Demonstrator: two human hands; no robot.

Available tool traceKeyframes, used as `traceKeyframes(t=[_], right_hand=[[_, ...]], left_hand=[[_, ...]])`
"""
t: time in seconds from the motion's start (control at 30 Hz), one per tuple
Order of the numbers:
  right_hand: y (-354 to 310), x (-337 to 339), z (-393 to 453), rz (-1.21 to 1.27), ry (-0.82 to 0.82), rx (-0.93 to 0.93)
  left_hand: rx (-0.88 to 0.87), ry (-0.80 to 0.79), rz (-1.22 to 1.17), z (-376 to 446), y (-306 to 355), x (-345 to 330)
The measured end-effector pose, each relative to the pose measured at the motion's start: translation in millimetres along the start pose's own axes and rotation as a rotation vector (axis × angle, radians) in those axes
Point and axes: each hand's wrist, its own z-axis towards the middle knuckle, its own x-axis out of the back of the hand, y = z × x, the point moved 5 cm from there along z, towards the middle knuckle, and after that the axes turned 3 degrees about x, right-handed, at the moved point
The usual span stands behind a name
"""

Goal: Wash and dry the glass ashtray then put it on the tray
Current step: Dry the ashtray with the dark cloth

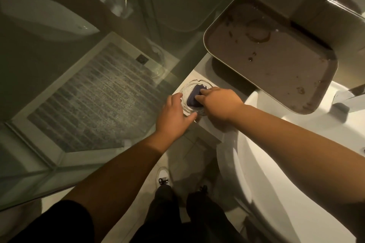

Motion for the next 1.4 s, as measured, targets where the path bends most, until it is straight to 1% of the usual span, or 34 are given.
traceKeyframes(t=[0.07,0.2,0.37,0.5,0.6,0.7,0.83,0.9,1.0,1.13,1.2,1.27,1.33,1.4], right_hand=[[0,1,1,0.011,0.004,0.012],[4,3,1,0.071,0.012,0.081],[9,0,-1,0.186,-0.027,0.092],[9,1,7,0.137,-0.008,0.117],[10,2,10,0.026,-0.032,0.159],[10,4,12,-0.031,-0.058,0.173],[-2,14,27,0.000,-0.010,0.200],[-5,19,36,0.030,0.041,0.175],[-4,22,45,0.081,0.095,0.065],[0,22,43,0.129,0.131,-0.062],[4,23,39,0.116,0.104,-0.113],[7,21,33,0.089,0.030,-0.136],[9,17,26,0.050,-0.016,-0.100],[10,12,22,0.029,-0.024,-0.034]], left_hand=[[0.016,0.006,0.002,2,0,0],[0.036,-0.033,-0.016,6,0,0],[0.058,-0.079,-0.033,13,0,1],[0.073,-0.112,-0.025,17,0,0],[0.086,-0.125,-0.024,17,0,0],[0.094,-0.146,-0.065,17,-1,0],[0.090,-0.192,-0.139,17,-1,0],[0.085,-0.200,-0.163,17,-1,1],[0.085,-0.190,-0.192,19,-2,2],[0.096,-0.167,-0.165,19,-3,0],[0.099,-0.153,-0.141,20,-3,1],[0.098,-0.146,-0.115,21,-3,3],[0.089,-0.143,-0.086,21,-2,3],[0.075,-0.142,-0.070,20,-2,2]])
